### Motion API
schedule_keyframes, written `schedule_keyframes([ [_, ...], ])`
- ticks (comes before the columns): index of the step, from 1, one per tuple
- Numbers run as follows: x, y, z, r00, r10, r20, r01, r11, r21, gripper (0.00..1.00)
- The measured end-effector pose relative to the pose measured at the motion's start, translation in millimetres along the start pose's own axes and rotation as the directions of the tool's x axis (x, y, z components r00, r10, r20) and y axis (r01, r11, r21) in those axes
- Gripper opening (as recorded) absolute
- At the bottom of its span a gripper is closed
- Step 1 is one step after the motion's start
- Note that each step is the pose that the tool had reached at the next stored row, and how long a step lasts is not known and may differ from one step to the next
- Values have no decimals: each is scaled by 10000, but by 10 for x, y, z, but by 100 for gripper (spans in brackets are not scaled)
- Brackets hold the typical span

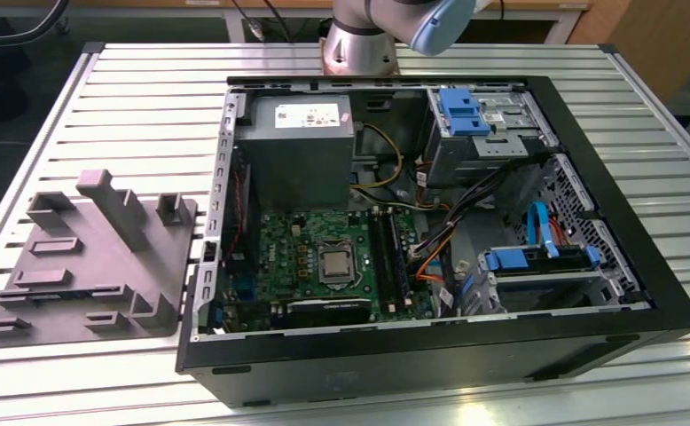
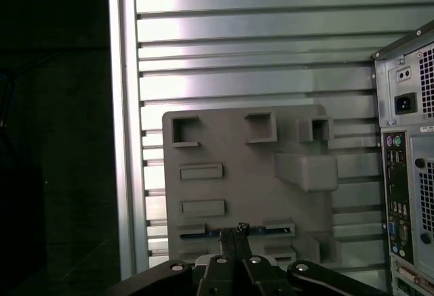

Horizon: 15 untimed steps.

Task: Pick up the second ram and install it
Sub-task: 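Reach for the second ram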

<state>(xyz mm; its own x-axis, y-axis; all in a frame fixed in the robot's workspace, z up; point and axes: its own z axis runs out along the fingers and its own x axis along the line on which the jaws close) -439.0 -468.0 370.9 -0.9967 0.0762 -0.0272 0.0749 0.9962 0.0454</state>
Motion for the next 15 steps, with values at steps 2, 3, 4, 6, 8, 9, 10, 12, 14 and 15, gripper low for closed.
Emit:
schedule_keyframes([
  [2,3,-1,0,10000,0,-1,0,10000,1,11],
  [3,6,-2,0,10000,0,-1,0,10000,0,11],
  [4,9,-4,1,10000,0,0,0,10000,1,11],
  [6,11,-5,1,10000,0,-1,0,10000,1,11],
  [8,13,-7,1,10000,1,-1,-1,10000,1,11],
  [9,14,-7,2,10000,0,0,0,10000,0,11],
  [10,16,-7,2,10000,0,-1,0,10000,1,11],
  [12,20,-8,3,10000,1,0,-1,10000,0,11],
  [14,23,-8,4,10000,1,-1,-1,10000,1,11],
  [15,25,-9,5,10000,1,0,-1,10000,1,11],
])
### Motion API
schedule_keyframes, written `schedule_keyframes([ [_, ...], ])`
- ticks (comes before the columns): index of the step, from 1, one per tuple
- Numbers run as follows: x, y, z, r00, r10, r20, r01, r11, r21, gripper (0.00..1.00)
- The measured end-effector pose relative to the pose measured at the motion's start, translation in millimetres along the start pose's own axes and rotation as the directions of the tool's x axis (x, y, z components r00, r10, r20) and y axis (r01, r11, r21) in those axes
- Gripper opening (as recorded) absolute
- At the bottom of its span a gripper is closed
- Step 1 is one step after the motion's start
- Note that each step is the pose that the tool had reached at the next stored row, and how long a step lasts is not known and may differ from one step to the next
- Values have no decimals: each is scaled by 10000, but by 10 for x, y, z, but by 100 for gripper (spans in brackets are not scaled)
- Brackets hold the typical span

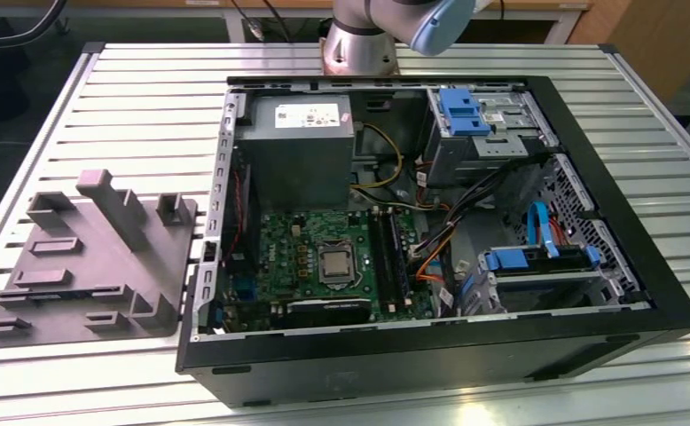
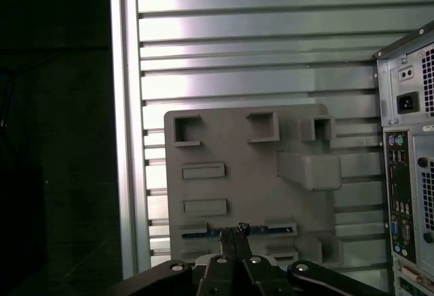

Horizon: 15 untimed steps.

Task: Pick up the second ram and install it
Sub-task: 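Reach for the second ram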

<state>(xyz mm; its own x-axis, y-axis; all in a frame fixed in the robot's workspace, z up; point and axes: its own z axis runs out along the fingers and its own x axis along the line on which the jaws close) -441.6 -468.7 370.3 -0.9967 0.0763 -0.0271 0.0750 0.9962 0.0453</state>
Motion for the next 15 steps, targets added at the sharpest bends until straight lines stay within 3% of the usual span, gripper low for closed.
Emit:
schedule_keyframes([
  [15,37,-13,17,10000,0,0,0,10000,0,11],
])
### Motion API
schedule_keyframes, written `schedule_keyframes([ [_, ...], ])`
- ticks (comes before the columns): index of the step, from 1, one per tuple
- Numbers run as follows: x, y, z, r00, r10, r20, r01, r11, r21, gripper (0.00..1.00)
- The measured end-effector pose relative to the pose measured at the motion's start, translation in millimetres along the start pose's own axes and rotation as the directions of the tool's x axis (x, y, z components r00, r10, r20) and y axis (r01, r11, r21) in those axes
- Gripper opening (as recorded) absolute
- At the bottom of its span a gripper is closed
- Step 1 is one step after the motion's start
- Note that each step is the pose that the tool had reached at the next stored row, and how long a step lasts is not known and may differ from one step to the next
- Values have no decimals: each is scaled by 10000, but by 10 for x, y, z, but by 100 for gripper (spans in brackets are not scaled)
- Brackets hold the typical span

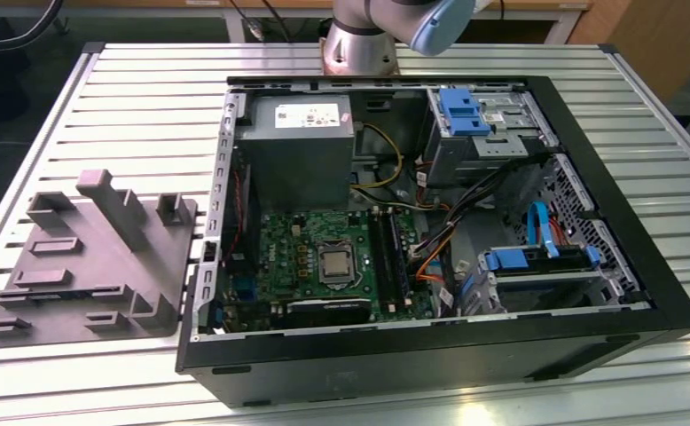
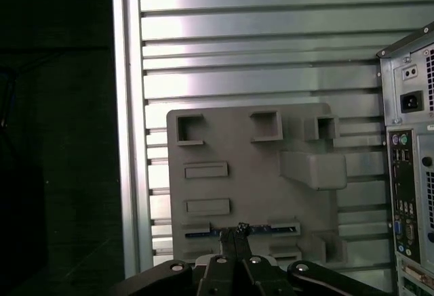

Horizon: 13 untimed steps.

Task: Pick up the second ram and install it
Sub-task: 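Reach for the second ram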

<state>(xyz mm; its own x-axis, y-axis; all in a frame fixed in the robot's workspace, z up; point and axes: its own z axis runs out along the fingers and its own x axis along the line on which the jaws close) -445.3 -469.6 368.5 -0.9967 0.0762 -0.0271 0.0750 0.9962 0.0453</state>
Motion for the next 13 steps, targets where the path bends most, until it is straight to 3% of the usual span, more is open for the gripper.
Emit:
schedule_keyframes([
  [13,11,-38,96,10000,0,-12,0,10000,1,11],
])
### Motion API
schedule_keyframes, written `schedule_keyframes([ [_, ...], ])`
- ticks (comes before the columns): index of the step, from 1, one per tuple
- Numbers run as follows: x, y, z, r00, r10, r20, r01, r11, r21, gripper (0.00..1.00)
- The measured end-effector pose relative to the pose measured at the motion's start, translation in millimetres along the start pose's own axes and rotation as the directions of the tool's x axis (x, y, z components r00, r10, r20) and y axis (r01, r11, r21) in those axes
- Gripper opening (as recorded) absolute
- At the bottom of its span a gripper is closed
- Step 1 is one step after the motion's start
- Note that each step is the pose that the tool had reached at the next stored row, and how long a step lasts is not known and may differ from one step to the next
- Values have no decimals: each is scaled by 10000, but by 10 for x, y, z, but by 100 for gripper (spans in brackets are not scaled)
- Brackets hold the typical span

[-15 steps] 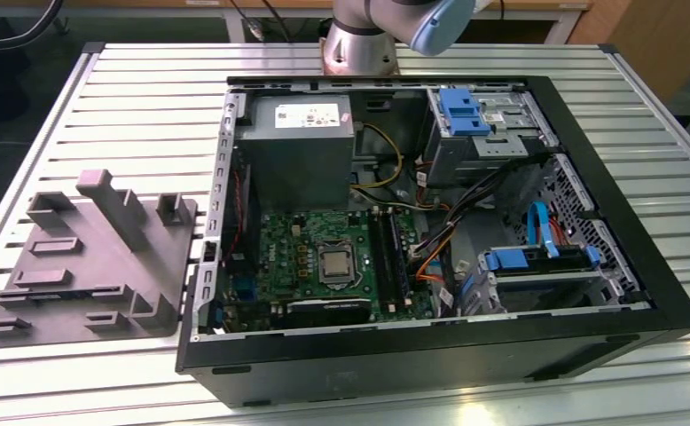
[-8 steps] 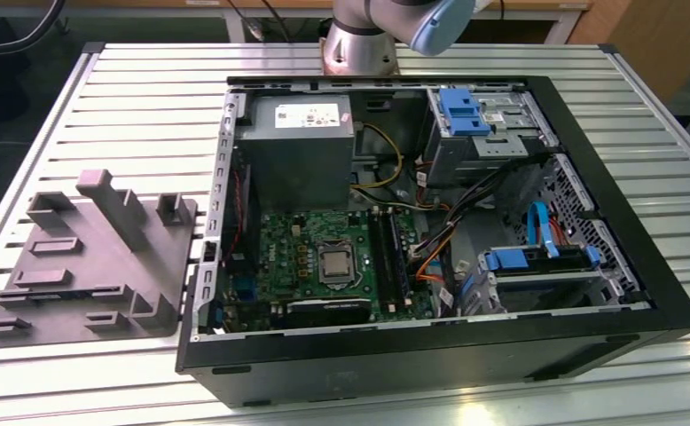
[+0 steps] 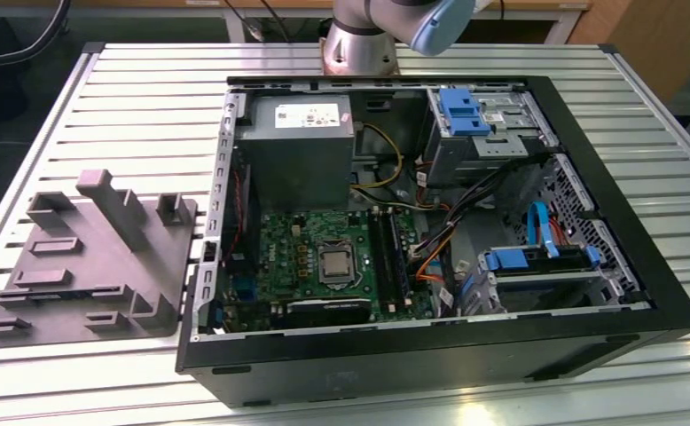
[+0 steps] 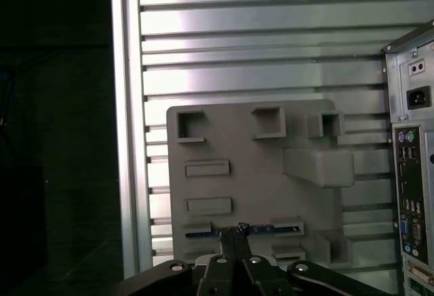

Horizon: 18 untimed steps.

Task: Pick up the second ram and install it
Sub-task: 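Reach for the second ram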

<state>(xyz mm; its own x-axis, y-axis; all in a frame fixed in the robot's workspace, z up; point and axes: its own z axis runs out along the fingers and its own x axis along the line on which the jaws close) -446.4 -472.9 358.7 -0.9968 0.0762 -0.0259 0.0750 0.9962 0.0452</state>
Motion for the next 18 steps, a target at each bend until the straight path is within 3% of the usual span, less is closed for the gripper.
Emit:
schedule_keyframes([
  [18,0,-70,151,10000,1,-19,-1,10000,1,11],
])
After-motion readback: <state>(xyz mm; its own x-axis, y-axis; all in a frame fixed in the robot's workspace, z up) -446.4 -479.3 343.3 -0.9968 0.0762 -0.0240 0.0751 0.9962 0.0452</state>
